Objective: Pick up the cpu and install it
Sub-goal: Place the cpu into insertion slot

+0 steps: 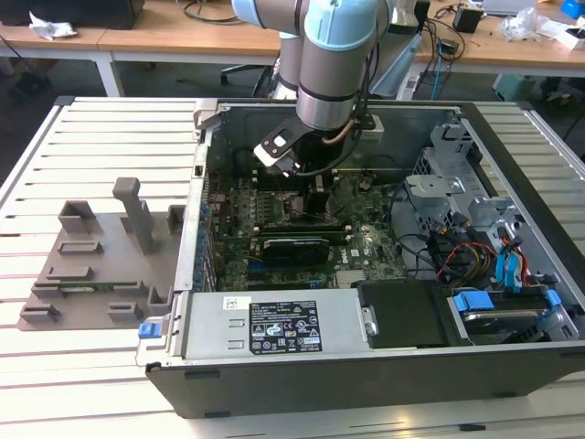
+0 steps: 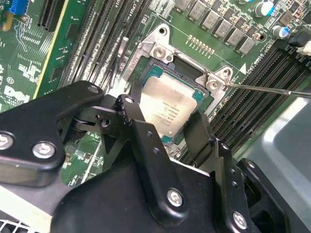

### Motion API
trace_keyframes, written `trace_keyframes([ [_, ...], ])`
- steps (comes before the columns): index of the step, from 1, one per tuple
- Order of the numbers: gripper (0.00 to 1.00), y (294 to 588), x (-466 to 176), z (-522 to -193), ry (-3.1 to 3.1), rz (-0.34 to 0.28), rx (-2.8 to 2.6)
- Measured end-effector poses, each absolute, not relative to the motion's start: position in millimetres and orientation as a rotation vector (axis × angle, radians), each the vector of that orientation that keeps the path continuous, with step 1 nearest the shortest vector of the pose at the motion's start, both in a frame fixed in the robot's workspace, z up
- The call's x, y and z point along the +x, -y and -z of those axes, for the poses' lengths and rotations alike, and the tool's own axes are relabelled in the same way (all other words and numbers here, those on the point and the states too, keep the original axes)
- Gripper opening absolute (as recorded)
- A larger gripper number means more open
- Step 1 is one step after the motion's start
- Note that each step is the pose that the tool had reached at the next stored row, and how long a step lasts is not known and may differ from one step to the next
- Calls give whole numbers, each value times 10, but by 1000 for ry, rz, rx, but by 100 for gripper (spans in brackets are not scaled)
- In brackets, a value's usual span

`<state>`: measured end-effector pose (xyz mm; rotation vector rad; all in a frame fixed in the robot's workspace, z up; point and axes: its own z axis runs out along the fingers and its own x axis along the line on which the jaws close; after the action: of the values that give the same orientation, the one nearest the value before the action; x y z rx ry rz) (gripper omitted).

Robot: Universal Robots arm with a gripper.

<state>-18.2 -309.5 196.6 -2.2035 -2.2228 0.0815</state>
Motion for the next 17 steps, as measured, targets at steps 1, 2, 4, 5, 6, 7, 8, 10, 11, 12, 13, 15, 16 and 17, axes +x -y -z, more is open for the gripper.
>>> trace_keyframes([
  [1,62,3095,-182,-1967,2223,-82,-2204],
  [2,62,3094,-182,-1970,2223,-82,-2204],
  [4,62,3094,-182,-1999,2223,-83,-2204],
  [5,62,3095,-182,-2016,2223,-83,-2205],
  [6,62,3095,-182,-2026,2223,-83,-2205],
  [7,62,3094,-182,-2030,2223,-83,-2205],
  [8,62,3095,-182,-2035,2223,-83,-2205],
  [10,62,3095,-182,-2045,2223,-83,-2205],
  [11,62,3095,-182,-2053,2223,-83,-2205],
  [12,62,3095,-182,-2060,2224,-83,-2205],
  [13,60,3094,-182,-2062,2224,-83,-2205],
  [15,47,3095,-182,-2063,2224,-83,-2205],
  [16,47,3095,-182,-2064,2223,-83,-2205],
  [17,35,3095,-182,-2064,2223,-83,-2205],
])
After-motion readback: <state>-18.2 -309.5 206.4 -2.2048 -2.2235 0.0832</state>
